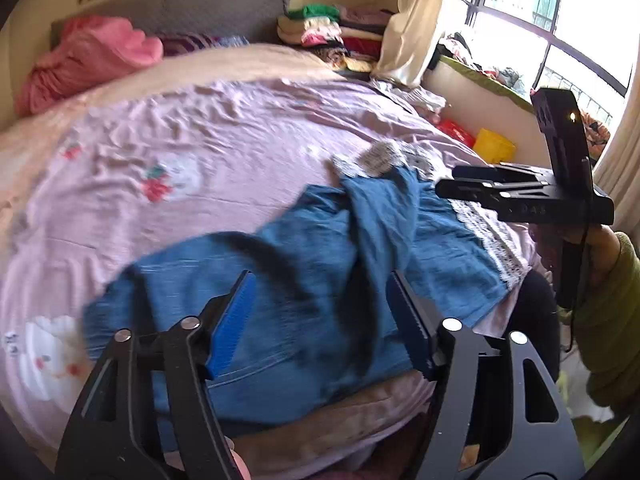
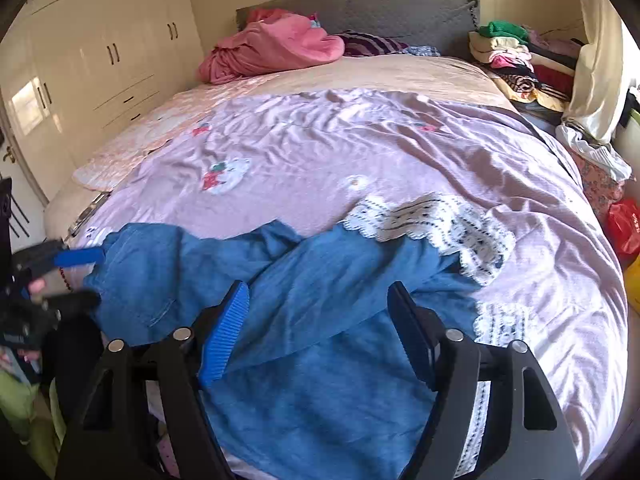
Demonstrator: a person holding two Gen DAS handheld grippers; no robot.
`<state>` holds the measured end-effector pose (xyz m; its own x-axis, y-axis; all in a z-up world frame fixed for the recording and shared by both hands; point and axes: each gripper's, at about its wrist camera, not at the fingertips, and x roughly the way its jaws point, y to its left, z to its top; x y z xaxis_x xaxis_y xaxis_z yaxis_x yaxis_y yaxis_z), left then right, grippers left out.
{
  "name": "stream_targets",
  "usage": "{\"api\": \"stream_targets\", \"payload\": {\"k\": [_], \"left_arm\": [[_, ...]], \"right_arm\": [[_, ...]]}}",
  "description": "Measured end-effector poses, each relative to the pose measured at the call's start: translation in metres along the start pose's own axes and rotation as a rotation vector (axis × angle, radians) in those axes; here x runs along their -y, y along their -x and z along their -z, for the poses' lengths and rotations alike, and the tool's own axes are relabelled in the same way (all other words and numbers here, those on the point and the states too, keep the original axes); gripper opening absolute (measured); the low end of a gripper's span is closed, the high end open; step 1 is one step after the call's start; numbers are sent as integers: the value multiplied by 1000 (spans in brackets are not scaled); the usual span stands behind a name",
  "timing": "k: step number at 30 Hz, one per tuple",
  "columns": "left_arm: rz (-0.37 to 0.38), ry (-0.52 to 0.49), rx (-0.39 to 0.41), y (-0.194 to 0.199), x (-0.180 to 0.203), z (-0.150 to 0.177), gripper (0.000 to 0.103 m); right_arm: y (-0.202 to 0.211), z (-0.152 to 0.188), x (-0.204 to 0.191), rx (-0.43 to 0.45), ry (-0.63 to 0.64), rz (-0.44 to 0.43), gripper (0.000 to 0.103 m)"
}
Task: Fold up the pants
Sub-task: 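Grasp the lace-trimmed leg hem with the right gripper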
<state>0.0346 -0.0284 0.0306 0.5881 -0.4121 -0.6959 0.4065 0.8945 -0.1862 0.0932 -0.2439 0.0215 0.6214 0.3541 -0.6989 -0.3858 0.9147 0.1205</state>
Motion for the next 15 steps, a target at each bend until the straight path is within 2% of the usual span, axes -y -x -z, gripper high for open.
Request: {"api": "stream_targets", "payload": {"k": [2,10,15], "left_arm": [[31,7,-17,-12,7,-1,63],[85,6,-93,-57,27,-1,64],[120,42,-143,-84,30,0,64]], "right_arm": [[-4,-5,5,-5,-6,6,77],[-33,-34,17,-33,-9,34,80],[-54,-43,18,-65,-1,47,81]]}}
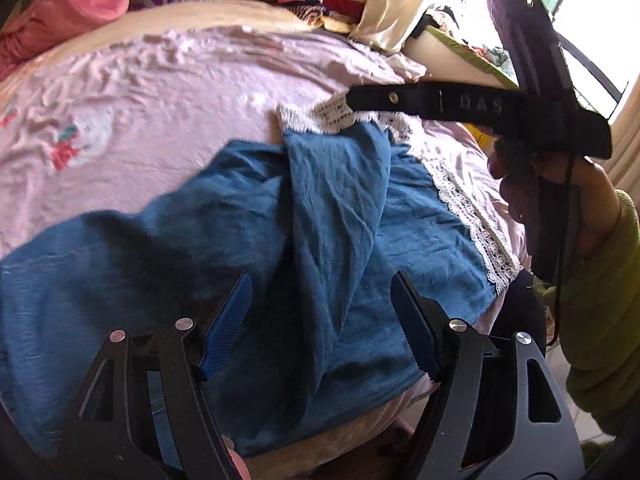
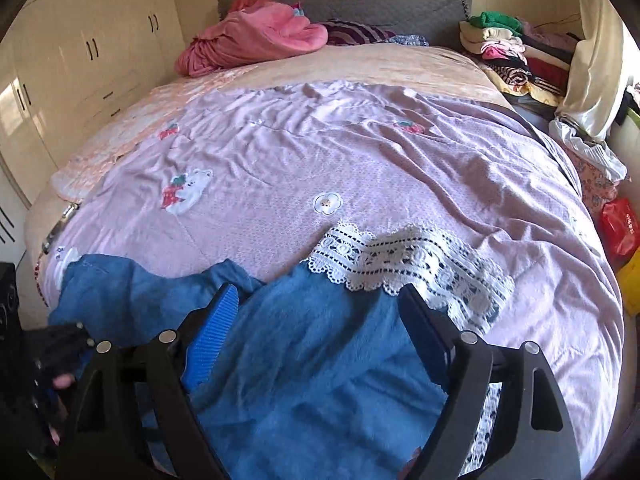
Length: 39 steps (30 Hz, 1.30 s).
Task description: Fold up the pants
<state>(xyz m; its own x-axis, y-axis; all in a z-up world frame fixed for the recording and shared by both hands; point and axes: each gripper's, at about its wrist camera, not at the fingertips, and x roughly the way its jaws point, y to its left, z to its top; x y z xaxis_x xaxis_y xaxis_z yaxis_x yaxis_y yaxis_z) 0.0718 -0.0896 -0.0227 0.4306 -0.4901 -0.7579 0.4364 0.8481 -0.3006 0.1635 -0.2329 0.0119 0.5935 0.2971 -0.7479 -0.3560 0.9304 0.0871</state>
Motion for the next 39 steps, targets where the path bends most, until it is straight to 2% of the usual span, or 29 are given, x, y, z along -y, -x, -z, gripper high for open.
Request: {"api": "stream_targets", "payload": {"k": [3,4,5,6,8,13,21,22,23,27,29,35,39], "left_arm": [[29,34,-27,-14,-3,-1,64],[48,59,-39,-19,-6,-2,61],[71,88,-50,-23,-9,-3,52],[89,114,-58,-28,-11,-4,48],[93,125,-59,-32,-11,-5,29],[121,129,-62,-40,-11,-7,10],[140,59,-63,-43,3,-2,9],[141,55,-62,-43,4,-2,9],[141,54,-62,-43,5,-2,9],[144,55,-59,-42,7,-5,9],[139,56,-58,-40,5,-5,9],[128,67,-47,-40,-2,-10,9],[124,66,-35,-36,-4,-13,9]], "right_arm": [[-12,-5,0,-24,7,2,81],[-15,-6,1,-31,6,4,82],[-20,-8,1,-40,4,5,82],[-26,-10,2,-52,5,4,81],[-35,-13,2,-67,8,13,81],[-69,-26,3,-120,3,34,81],[-115,-40,9,-206,-31,92,80],[-121,-41,10,-217,-29,100,77],[-125,-42,11,-226,-32,103,64],[-136,-44,16,-232,-3,106,41],[-132,-45,19,-219,0,81,17],[-81,-40,39,-93,-94,-37,12],[-19,-30,56,27,-167,-81,10]]}}
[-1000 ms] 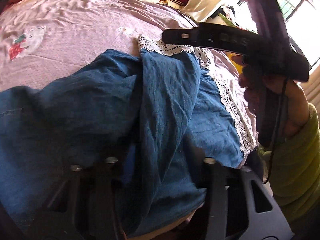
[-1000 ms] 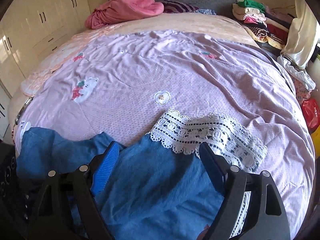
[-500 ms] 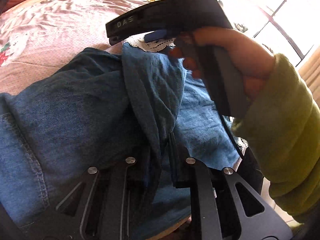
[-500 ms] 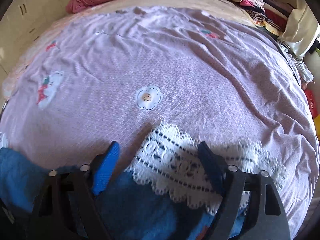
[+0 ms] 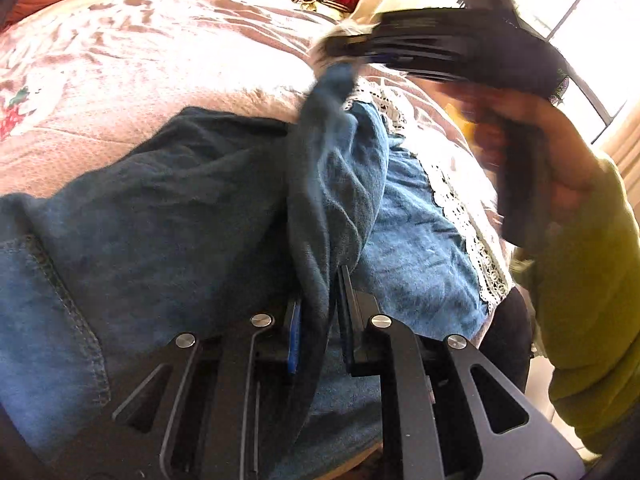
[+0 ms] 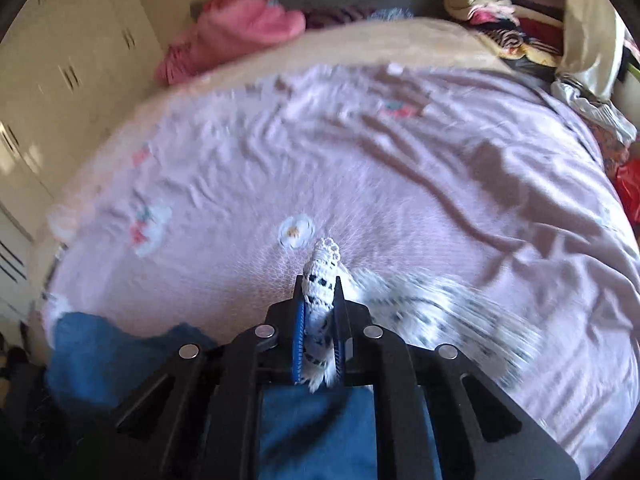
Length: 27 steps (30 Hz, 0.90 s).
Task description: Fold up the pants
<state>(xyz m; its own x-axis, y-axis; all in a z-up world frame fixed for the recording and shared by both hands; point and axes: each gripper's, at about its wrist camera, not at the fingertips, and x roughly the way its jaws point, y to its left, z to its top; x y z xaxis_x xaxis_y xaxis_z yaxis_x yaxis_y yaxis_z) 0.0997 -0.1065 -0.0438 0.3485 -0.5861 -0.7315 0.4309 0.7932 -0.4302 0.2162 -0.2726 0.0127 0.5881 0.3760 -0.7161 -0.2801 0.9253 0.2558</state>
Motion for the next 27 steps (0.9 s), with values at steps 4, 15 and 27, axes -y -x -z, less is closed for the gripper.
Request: {"api": "stream_targets", "payload": {"k": [4,15,27], "left_arm": [[-7,-22,25,11,4,2,5],[-12,-215,5,24,33,20,5],[-42,-339,-66,16,54,57,5]], "right_arm": [[58,14,12,97,-53,-19,10],[148,128,56,145,-274,12,10],[146,214,76,32,-416,29,10]]}}
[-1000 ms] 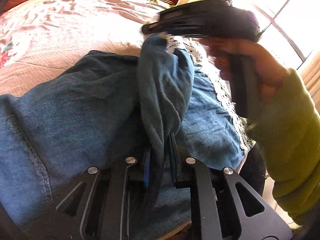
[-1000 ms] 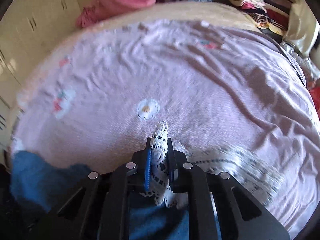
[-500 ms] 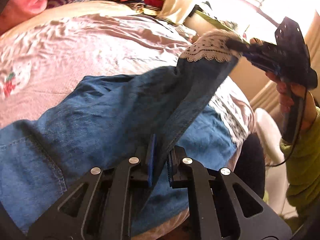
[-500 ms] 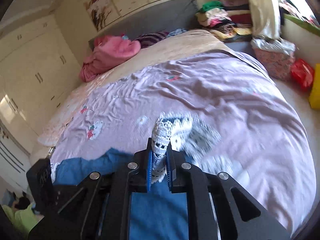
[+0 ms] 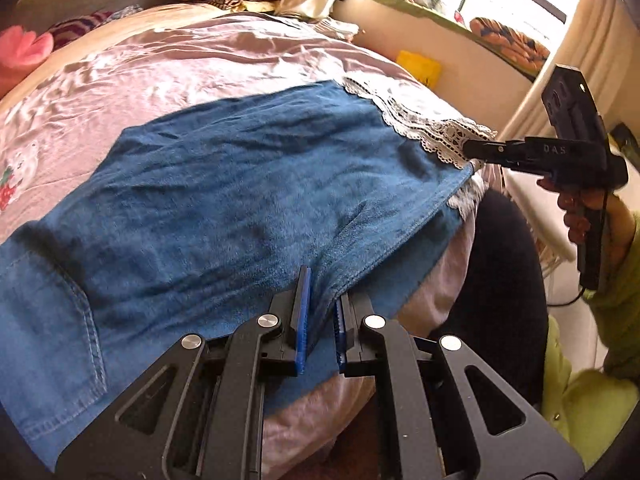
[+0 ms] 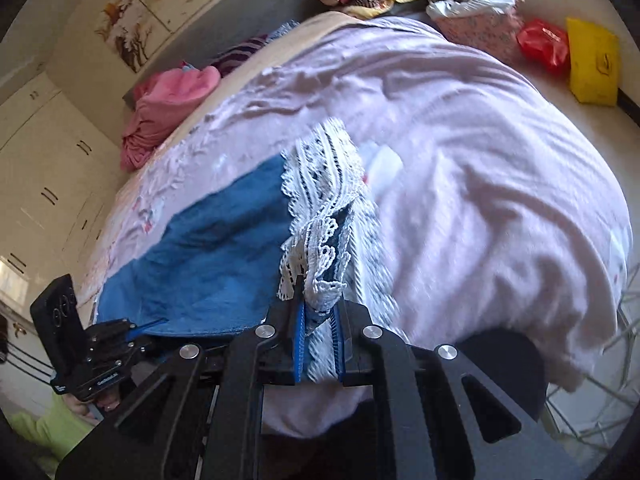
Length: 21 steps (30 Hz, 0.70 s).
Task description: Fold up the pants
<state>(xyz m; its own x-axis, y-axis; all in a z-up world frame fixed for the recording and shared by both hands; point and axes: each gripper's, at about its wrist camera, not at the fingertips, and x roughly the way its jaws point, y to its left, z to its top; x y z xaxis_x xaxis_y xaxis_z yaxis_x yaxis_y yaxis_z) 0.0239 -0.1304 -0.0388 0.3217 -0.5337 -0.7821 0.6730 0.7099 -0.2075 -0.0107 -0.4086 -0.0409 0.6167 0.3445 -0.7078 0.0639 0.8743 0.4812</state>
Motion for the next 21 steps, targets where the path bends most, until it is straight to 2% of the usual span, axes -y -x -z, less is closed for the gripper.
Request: {"api": "stream_targets", "payload": {"k": [9,13,15,17,19,21], "left_arm": [[-5,-8,-17,-4,3,9,5],[-8,7,-44,-17,-1,15,5],[-10,5,-37,-19,0,16,5],[-5,7,-33,-17,-1,16,5],[-4,0,-31,-16,0,15,5],[-7,-4,-28,-15,2,16,5]], "right_arm": [[-8,18,12,-55,-26,28,10],[-11,23,8,-71,11,61,11],[-6,22,6,-74,28,78,15],[5,22,3,-68,47,110,28],[20,19,-2,-20,77,169,33],[31,15,-11,35,117,190,34]]}}
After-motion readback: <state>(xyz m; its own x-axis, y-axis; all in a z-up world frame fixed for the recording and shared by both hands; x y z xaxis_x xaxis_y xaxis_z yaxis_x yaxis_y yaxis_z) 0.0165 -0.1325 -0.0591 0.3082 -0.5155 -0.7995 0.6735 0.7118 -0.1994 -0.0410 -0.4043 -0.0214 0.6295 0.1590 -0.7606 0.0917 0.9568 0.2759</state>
